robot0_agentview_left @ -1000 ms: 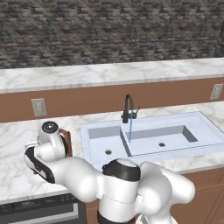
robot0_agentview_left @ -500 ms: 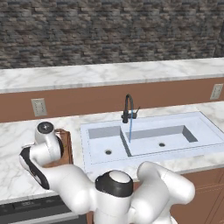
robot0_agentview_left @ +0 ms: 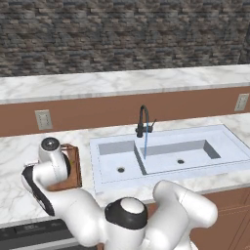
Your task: Pick the pear, mango from the sink and place them on the cutting board to airdry. Then turn off the sink faucet.
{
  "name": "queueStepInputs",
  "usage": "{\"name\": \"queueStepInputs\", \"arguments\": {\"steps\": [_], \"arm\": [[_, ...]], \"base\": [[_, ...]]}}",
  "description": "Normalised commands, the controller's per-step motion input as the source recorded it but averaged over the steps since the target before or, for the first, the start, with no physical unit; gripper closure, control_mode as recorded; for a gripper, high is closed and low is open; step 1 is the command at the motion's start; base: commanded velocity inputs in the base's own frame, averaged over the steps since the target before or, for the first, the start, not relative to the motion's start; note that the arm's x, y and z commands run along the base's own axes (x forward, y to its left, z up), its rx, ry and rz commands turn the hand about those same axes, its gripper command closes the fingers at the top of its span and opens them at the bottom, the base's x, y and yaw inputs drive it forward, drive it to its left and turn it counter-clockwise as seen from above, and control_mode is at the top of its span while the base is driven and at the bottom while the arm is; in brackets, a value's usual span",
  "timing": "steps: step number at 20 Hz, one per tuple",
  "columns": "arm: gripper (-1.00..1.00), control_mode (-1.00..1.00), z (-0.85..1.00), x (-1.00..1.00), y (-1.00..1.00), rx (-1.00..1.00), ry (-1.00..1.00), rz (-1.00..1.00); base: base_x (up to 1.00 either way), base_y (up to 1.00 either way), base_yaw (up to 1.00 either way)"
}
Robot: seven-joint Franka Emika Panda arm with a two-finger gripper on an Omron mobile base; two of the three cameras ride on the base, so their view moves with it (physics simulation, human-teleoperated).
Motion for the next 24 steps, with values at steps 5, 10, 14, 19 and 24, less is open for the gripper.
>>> {"name": "queueStepInputs", "arguments": {"steps": [5,10,14,19,24], "arm": [[1.00,-1.00,-0.36,0.00,-0.28,0.00,0.00,0.00],[1.00,-1.00,-0.39,0.00,-0.22,0.00,0.00,0.00],[1.00,-1.00,-0.45,0.00,-0.20,0.00,0.00,0.00],[1.00,-1.00,-0.50,0.00,-0.23,0.00,0.02,0.00],[-1.00,-1.00,-0.56,0.00,-0.31,0.00,0.03,0.00]], "base": [[0.00,0.00,0.00],[0.00,0.00,0.00],[0.00,0.00,0.00],[0.00,0.00,0.00],[0.00,0.00,0.00]]}}
